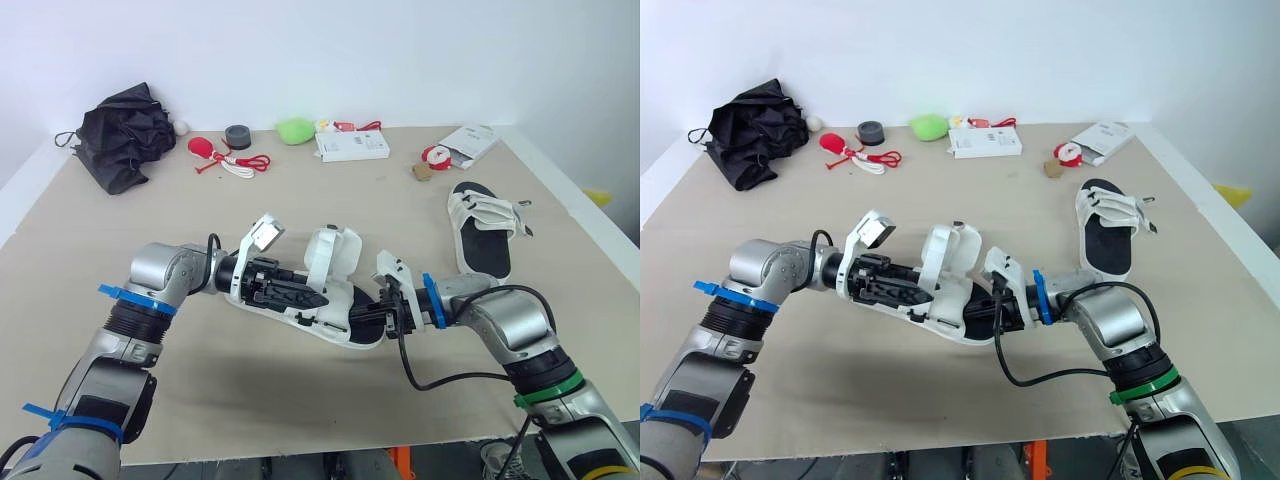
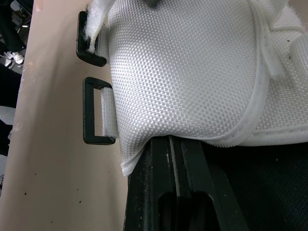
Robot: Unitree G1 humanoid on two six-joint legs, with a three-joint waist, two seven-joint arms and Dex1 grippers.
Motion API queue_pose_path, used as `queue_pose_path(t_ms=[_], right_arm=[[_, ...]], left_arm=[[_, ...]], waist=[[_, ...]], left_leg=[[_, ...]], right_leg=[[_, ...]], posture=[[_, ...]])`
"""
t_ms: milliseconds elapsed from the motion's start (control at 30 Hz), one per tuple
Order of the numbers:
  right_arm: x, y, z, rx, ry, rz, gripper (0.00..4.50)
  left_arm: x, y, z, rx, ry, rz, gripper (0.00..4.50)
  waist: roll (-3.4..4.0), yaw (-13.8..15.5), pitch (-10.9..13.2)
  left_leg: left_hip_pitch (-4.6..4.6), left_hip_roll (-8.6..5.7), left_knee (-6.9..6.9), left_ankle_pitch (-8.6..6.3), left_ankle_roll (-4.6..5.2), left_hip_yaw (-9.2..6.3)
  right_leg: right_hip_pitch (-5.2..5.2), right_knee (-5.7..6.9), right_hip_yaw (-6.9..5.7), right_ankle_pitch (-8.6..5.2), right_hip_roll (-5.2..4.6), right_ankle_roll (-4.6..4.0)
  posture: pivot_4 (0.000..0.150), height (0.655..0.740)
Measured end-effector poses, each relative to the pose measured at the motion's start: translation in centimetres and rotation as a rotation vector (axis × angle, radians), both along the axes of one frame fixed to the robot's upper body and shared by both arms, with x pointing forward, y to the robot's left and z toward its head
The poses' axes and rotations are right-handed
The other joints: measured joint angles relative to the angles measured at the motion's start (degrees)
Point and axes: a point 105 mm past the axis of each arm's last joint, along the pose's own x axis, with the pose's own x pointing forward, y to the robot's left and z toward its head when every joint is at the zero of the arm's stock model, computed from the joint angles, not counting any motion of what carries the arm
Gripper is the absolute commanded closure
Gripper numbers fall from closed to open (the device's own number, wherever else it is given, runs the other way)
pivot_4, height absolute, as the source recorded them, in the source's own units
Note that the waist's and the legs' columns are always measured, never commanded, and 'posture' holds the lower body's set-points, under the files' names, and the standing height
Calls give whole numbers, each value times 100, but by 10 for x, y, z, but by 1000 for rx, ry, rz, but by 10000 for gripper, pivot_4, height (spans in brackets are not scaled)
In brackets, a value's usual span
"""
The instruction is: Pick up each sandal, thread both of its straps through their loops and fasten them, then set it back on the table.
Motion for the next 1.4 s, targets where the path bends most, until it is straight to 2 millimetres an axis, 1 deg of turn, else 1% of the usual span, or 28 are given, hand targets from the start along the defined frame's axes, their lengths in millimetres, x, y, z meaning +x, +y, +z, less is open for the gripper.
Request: queue_pose_path(t_ms=[33, 67, 133, 167, 300, 367, 400, 533, 667, 867, 900, 967, 1033, 1100, 1200, 1267, 1400], right_arm=[[0, 0, 0, 0, 0, 0, 45000], [0, 0, 0, 0, 0, 0, 45000], [0, 0, 0, 1, 1, 0, 45000], [0, 0, 0, 1, 1, 0, 45000], [0, 0, 0, 1, 1, 0, 45000], [0, 0, 0, 2, 1, 1, 45000], [0, 1, 0, 3, 1, 2, 45000], [0, 2, 1, 7, 1, 5, 45000], [1, 2, 1, 9, 3, 5, 45000], [1, 2, 1, 12, 4, 7, 45000], [1, 3, 1, 13, 3, 7, 45000], [1, 3, 1, 12, 2, 7, 45000], [2, 2, 0, 11, 4, 4, 45000], [2, 2, 0, 10, 3, 2, 45000], [2, 3, 0, 10, 1, 0, 45000], [2, 3, 0, 12, 1, 0, 45000], [2, 5, 0, 16, 1, 3, 45000]], left_arm=[[0, 0, 0, 0, -3, 1, 25689], [1, 0, 0, -1, -10, 2, 31313], [1, 0, 0, 0, -16, 2, 39931], [1, 0, 0, 2, -19, 1, 43501], [0, 0, -2, 7, -30, -6, 43501], [-3, 1, -6, 31, -87, -27, 43501], [-6, 3, -11, 63, -133, -49, 43501], [-13, 8, -26, 136, -184, -92, 43501], [-15, 8, -28, 145, -244, -110, 43501], [-18, 8, -30, 131, -286, -120, 43501], [-19, 8, -30, 130, -288, -120, 41412], [-21, 7, -30, 125, -283, -126, 35607], [-25, 7, -26, 113, -289, -149, 25591], [-27, 5, -20, 93, -301, -156, 16918], [-29, 5, -14, 80, -303, -153, 16918], [-28, 7, -15, 92, -301, -145, 16918], [-25, 23, -8, 128, -356, -132, 16918]], waist=[[0, 0, 0], [0, 0, 0], [0, 0, 0], [0, 0, 0], [0, 0, 0], [0, -2, 0], [0, -3, 0], [0, -4, 0], [0, 1, 0], [1, 0, 0], [0, 1, 0], [0, 4, 0], [0, 4, 0], [0, 4, 0], [0, 4, 0], [0, 0, 0], [0, -2, 0]], left_leg=[[0, 0, 0, 0, 0, 0], [0, 0, 0, 0, 0, 0], [0, 1, -1, 0, 0, 0], [0, 1, -1, 0, 0, 0], [0, 1, -1, 0, 0, 0], [1, 0, -2, 0, 0, 2], [1, 1, -2, 0, 0, 3], [2, 2, -3, 0, 0, 4], [1, 2, -3, 0, 0, 4], [2, 2, -3, 0, 0, 6], [1, 2, -3, 0, 0, 5], [1, 2, -3, 0, 0, 5], [1, 1, -3, 0, 0, 6], [0, 0, -2, 0, 0, 7], [2, 1, -1, 0, 0, 8], [2, 3, -1, 0, 0, 8], [2, 7, -4, 0, 0, 6]], right_leg=[[0, 0, 0, 0, 0, 0], [0, 0, 0, 0, 1, 0], [0, 0, 0, -1, 2, -1], [-1, 0, 0, -1, 2, -2], [-1, 0, 0, -1, 1, -2], [-1, 0, 3, -1, 1, -2], [-1, 0, 3, -2, 2, -4], [-4, 3, 4, -2, 3, -7], [-5, 6, 4, -4, 2, -9], [-5, 6, 5, -4, 2, -9], [-5, 6, 4, -5, 2, -10], [-5, 6, 3, -5, 2, -9], [-5, 6, 4, -4, 0, -9], [-4, 6, 5, -3, -2, -6], [-4, 7, 6, -2, 0, -4], [-6, 7, 6, -2, 3, -5], [-9, 12, 4, -7, 9, -13]], posture=[[1500, 7400], [1500, 7400], [1500, 7400], [1500, 7400], [1500, 7400], [1500, 7400], [1500, 7400], [1500, 7400], [1500, 7400], [1500, 7400], [1500, 7400], [1500, 7400], [1500, 7400], [1500, 7400], [1500, 7400], [1500, 7400], [1500, 7400]])
